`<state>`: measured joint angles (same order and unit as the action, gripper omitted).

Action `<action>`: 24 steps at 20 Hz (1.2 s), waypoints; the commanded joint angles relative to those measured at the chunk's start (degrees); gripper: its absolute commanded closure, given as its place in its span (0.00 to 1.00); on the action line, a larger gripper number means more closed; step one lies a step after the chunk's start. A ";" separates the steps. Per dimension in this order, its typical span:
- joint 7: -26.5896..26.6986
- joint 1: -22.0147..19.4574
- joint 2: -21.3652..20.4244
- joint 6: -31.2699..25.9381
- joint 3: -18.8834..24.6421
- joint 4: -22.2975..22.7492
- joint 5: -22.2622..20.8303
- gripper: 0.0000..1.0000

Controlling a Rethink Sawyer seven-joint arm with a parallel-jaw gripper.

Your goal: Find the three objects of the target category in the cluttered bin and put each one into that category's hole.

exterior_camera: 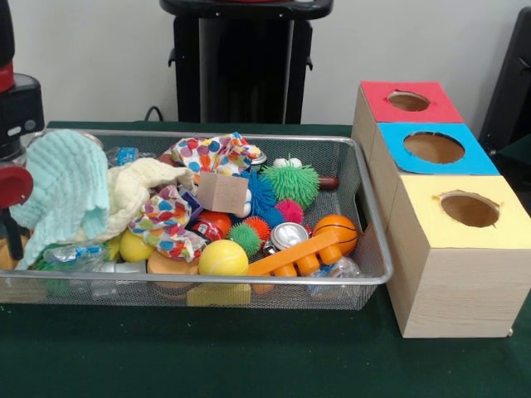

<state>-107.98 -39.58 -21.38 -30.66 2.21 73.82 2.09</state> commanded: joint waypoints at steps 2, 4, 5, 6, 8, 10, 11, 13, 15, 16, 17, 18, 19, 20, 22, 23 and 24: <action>-1.02 -0.91 5.20 3.73 5.01 0.64 -1.91 0.00; -0.80 -0.90 5.23 3.63 4.97 0.46 -1.95 0.00; -0.73 -0.86 5.25 3.40 4.90 0.20 -1.92 0.00; -0.69 -0.84 5.30 3.30 4.82 0.03 -1.92 0.00; -0.69 -0.80 5.11 3.28 4.71 0.11 -1.94 0.00; -0.68 -0.71 5.19 3.18 4.56 -0.15 -2.01 0.00; -0.62 -0.73 5.26 3.20 4.58 -0.23 -2.03 0.00; -0.39 -0.86 5.43 3.17 4.70 -0.48 -2.07 0.00; -0.36 -0.93 5.37 3.28 4.78 -0.35 -2.10 0.00; -0.32 -1.01 5.33 3.31 4.88 -0.28 -2.08 0.00; -0.37 -0.97 5.38 3.33 4.88 -0.24 -2.08 0.00; -0.42 -0.94 5.38 3.12 4.82 -0.36 -2.02 0.00; -0.38 -0.91 5.36 2.96 4.80 -0.46 -2.02 0.00; -0.17 -0.94 5.34 2.73 4.93 -0.49 -2.03 0.00; -0.29 -0.70 5.35 1.77 4.61 -0.91 -1.88 0.00; -0.09 -0.78 5.30 2.08 4.73 -0.77 -2.03 0.00; 0.06 -0.83 5.28 2.29 4.83 -0.68 -2.13 0.00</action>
<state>-107.98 -39.93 -17.96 -29.08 2.42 72.97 2.04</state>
